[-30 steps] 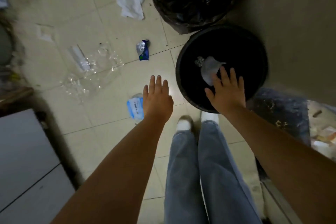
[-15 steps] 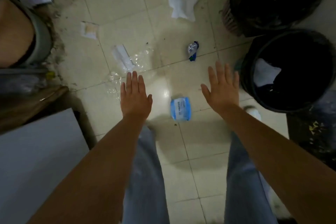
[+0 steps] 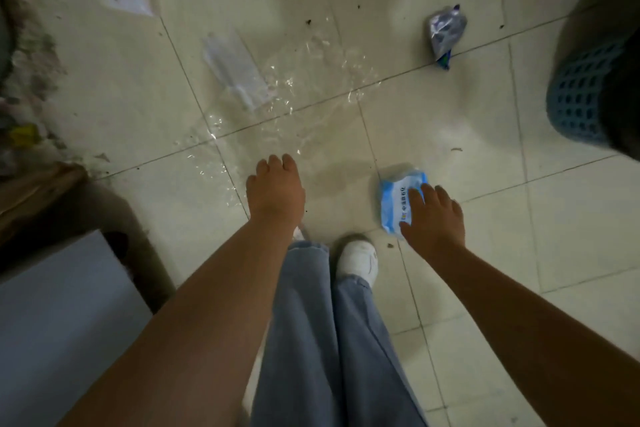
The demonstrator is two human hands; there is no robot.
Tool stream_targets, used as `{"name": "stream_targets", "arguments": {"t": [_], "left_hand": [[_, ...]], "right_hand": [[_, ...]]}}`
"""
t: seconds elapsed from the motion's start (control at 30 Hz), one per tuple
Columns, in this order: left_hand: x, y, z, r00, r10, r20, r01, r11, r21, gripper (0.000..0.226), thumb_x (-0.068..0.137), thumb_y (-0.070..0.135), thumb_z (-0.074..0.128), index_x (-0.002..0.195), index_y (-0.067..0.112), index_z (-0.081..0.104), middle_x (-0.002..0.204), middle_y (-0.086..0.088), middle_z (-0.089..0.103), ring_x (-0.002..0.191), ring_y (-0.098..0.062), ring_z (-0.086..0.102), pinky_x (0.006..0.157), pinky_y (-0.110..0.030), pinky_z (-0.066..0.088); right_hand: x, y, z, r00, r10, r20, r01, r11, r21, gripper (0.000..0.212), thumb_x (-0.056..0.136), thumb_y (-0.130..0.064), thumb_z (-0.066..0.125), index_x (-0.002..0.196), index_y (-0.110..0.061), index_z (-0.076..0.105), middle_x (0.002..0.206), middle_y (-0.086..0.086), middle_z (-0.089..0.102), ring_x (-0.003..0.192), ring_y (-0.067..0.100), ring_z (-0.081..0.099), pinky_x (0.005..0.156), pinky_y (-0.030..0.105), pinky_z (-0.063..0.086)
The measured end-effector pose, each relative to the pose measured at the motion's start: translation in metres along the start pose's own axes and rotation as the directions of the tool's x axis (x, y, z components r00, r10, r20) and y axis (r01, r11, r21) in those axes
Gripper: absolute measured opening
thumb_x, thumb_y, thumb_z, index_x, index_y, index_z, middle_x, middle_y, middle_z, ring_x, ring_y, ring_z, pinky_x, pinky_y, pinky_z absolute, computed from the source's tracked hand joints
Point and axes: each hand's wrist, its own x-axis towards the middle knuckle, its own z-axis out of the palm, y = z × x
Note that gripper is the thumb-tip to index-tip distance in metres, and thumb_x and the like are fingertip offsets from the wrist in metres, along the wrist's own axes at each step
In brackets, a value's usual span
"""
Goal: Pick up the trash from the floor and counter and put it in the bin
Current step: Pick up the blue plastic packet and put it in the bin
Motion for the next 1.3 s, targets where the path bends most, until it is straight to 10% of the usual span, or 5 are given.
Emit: {"name": "stream_targets", "arguments": {"t": [0.27, 0.37, 0.57, 0.87, 1.3], "left_hand": [[0.114, -0.007, 0.078, 0.962, 0.236, -0.137, -0.204, 0.955, 0.215, 0.065, 0.095, 0.0, 0.042, 0.151, 0.018, 0.014, 0.159, -0.013, 0.014, 0.146, -0.034, 0.015, 0.115, -0.05, 0.024], [0.138, -0.02, 0.098, 0.839, 0.458, -0.293, -0.33, 0.858, 0.394, 0.042, 0.071, 0.001, 0.052, 0.109, 0.007, 0.067, 0.099, -0.015, 0.073, 0.083, -0.029, 0.072, 0.069, -0.034, 0.058], [0.146, -0.02, 0.089, 0.815, 0.552, -0.177, -0.451, 0.796, 0.405, 0.014, 0.047, 0.006, 0.057, 0.052, 0.007, 0.069, 0.048, -0.009, 0.065, 0.04, -0.024, 0.064, 0.043, -0.024, 0.053], [0.146, -0.043, 0.099, 0.818, 0.543, -0.187, -0.503, 0.835, 0.224, 0.045, 0.066, 0.0, 0.072, 0.11, -0.006, 0.066, 0.134, -0.032, 0.051, 0.123, -0.056, 0.045, 0.095, -0.063, 0.042], [0.098, -0.027, 0.084, 0.863, 0.372, -0.343, -0.402, 0.915, -0.019, 0.009, 0.064, -0.002, 0.067, 0.068, -0.001, 0.075, 0.091, -0.023, 0.073, 0.086, -0.039, 0.068, 0.072, -0.038, 0.056]], "right_hand": [[0.1, 0.004, 0.063, 0.993, -0.095, -0.069, 0.075, 0.965, -0.251, 0.053, 0.089, -0.006, 0.05, 0.138, -0.017, 0.032, 0.14, 0.012, 0.038, 0.132, 0.029, 0.032, 0.113, 0.041, 0.024], [0.111, 0.006, 0.075, 0.989, -0.132, -0.069, 0.107, 0.954, -0.281, 0.033, 0.085, -0.003, 0.052, 0.116, -0.014, 0.056, 0.12, 0.006, 0.055, 0.12, 0.026, 0.043, 0.109, 0.039, 0.027], [0.109, 0.002, 0.073, 0.987, -0.126, -0.101, 0.098, 0.965, -0.242, 0.027, 0.082, -0.001, 0.049, 0.105, -0.011, 0.06, 0.111, 0.006, 0.059, 0.111, 0.026, 0.047, 0.1, 0.036, 0.033], [0.11, -0.008, 0.058, 0.959, -0.116, -0.261, 0.103, 0.993, -0.062, 0.023, 0.089, -0.014, 0.049, 0.109, -0.011, 0.06, 0.109, 0.009, 0.062, 0.106, 0.028, 0.053, 0.102, 0.039, 0.031], [0.072, -0.013, 0.067, 0.957, 0.03, -0.288, 0.036, 0.975, 0.221, 0.029, 0.094, -0.016, 0.037, 0.094, -0.002, 0.063, 0.099, 0.014, 0.064, 0.093, 0.032, 0.059, 0.092, 0.038, 0.038]]}}
